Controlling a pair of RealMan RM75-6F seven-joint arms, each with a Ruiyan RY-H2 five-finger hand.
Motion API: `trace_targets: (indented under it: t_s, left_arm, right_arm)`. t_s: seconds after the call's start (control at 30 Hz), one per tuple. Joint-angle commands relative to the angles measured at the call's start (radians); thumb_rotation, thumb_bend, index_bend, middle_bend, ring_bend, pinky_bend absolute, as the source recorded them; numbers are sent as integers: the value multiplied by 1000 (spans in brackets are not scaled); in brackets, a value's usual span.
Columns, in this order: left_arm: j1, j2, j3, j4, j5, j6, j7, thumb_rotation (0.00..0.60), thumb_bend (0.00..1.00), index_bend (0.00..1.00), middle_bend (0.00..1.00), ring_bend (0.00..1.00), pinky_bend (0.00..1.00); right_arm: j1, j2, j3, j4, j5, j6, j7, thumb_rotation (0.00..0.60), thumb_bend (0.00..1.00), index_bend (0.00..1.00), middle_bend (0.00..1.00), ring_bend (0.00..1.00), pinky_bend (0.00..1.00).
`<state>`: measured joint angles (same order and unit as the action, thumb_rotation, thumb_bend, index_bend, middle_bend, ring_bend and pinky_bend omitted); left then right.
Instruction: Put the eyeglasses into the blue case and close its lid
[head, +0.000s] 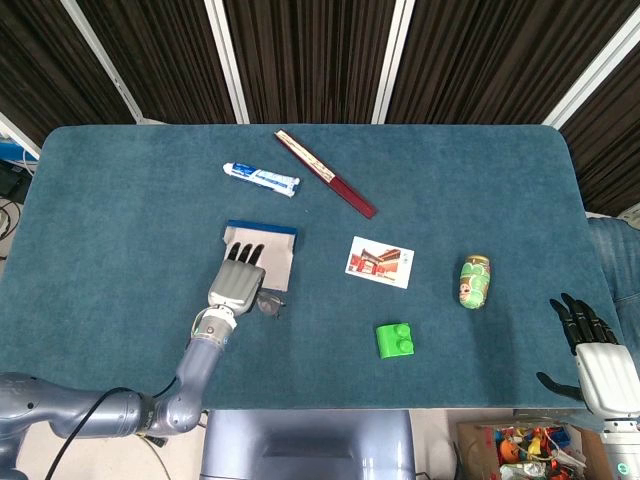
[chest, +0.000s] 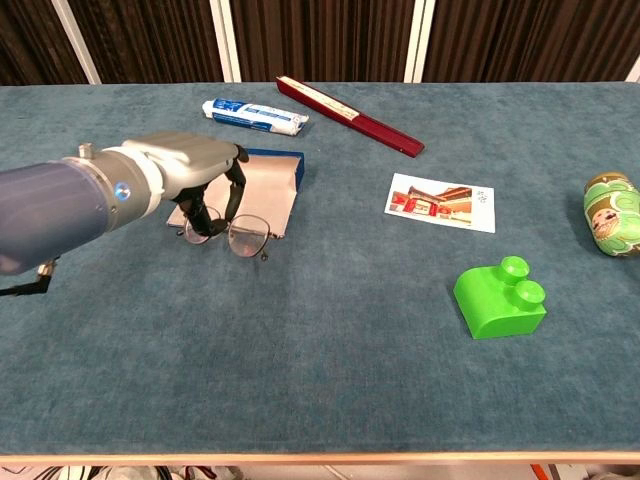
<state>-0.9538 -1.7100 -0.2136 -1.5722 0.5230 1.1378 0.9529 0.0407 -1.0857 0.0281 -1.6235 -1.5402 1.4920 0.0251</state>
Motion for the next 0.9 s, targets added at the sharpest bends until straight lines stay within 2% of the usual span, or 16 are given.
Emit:
trace_targets:
  t_s: [0.03, 0.5, 0.9]
  left_arm:
    - [-34, -22, -43, 46, -49, 9, 29, 600, 443, 568, 53, 0, 0]
    - [-137, -112, -151, 304, -197, -20, 91, 600, 443, 571, 58, 0, 0]
    - [-191, -181, -192, 487, -230, -103, 78, 600, 443, 572, 58, 0, 0]
  right_arm:
    - [0, 0, 0, 0, 0, -1, 1, 600, 106, 0, 0, 29, 177]
    - [1, 3, 0, -3, 5, -6, 5, 600, 106, 0, 0, 29, 177]
    - [4, 8, 3, -10, 22, -21, 11, 600, 106, 0, 0, 30, 178]
